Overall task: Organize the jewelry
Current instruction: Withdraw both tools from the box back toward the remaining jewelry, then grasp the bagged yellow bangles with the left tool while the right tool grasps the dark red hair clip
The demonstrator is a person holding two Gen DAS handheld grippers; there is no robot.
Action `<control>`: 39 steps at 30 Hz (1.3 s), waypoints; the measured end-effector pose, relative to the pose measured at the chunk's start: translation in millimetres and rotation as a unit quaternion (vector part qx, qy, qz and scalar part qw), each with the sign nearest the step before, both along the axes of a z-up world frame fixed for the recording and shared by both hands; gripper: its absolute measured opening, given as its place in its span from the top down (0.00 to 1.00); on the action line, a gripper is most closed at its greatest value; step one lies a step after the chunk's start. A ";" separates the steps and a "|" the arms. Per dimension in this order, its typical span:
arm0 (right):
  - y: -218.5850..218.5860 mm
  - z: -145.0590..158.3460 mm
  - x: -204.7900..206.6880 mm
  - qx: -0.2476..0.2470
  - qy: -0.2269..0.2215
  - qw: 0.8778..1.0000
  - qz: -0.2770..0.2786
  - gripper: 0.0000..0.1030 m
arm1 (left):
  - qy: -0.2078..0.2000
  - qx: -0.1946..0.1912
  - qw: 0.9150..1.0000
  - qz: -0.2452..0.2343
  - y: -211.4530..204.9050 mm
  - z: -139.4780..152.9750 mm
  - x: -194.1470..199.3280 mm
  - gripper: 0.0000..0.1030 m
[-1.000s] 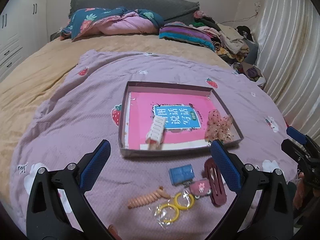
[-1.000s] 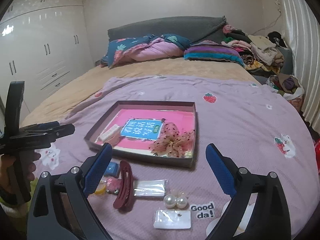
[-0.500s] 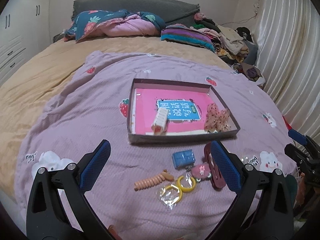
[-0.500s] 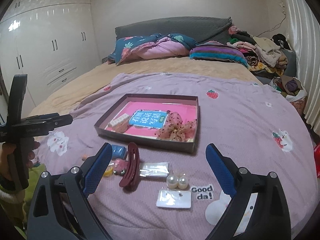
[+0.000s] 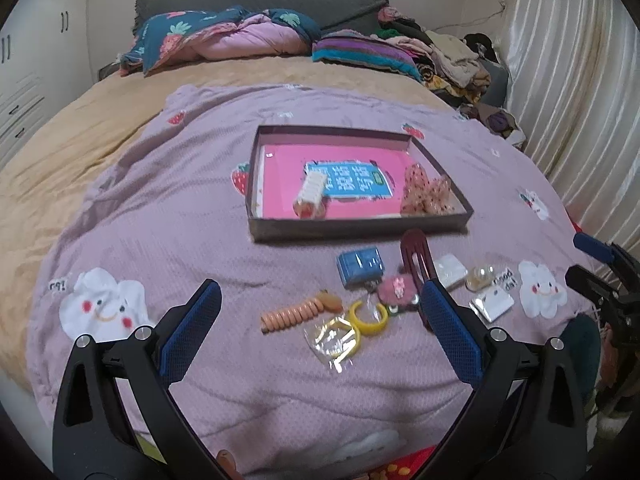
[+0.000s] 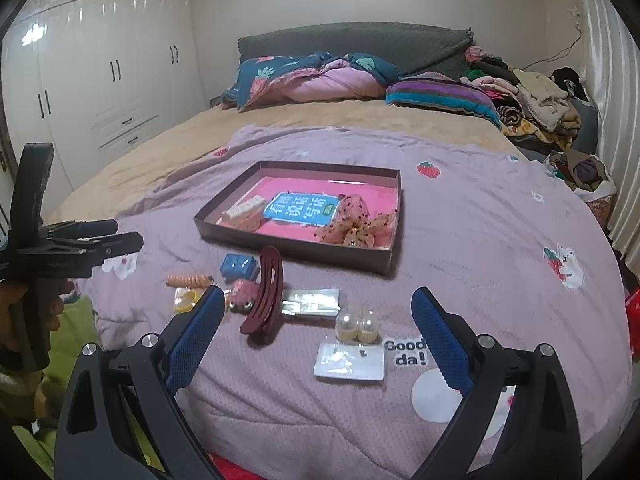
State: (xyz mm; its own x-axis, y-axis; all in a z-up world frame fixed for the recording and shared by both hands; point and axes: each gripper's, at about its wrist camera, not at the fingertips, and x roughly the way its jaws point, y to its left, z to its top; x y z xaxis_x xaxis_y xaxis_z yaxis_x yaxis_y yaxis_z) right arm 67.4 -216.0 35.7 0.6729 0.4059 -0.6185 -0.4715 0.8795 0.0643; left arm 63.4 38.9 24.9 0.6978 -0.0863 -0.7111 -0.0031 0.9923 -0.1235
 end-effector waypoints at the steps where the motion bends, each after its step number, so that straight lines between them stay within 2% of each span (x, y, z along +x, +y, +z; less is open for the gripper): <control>1: 0.4 -1.2 -0.3 -0.002 0.002 1.000 0.000 0.09 | 0.004 0.002 1.000 -0.003 -2.2 -3.3 -2.6 0.09; 17: 4.5 -25.7 -1.9 -0.004 0.059 0.998 0.019 0.09 | 0.054 0.014 0.998 -0.043 -21.3 -46.5 -20.1 0.09; 26: 15.3 -38.7 2.1 -0.004 0.083 0.996 0.033 0.09 | 0.072 0.019 0.996 -0.058 -25.4 -68.9 -4.0 0.10; 32: 19.1 -44.5 4.8 -0.007 0.090 0.995 0.035 0.09 | 0.093 0.019 0.993 -0.065 -27.0 -85.4 19.8 0.25; 39: 26.7 -52.9 17.6 -0.007 0.102 0.994 0.039 0.09 | 0.094 0.032 0.992 -0.081 -34.0 -92.2 38.5 0.27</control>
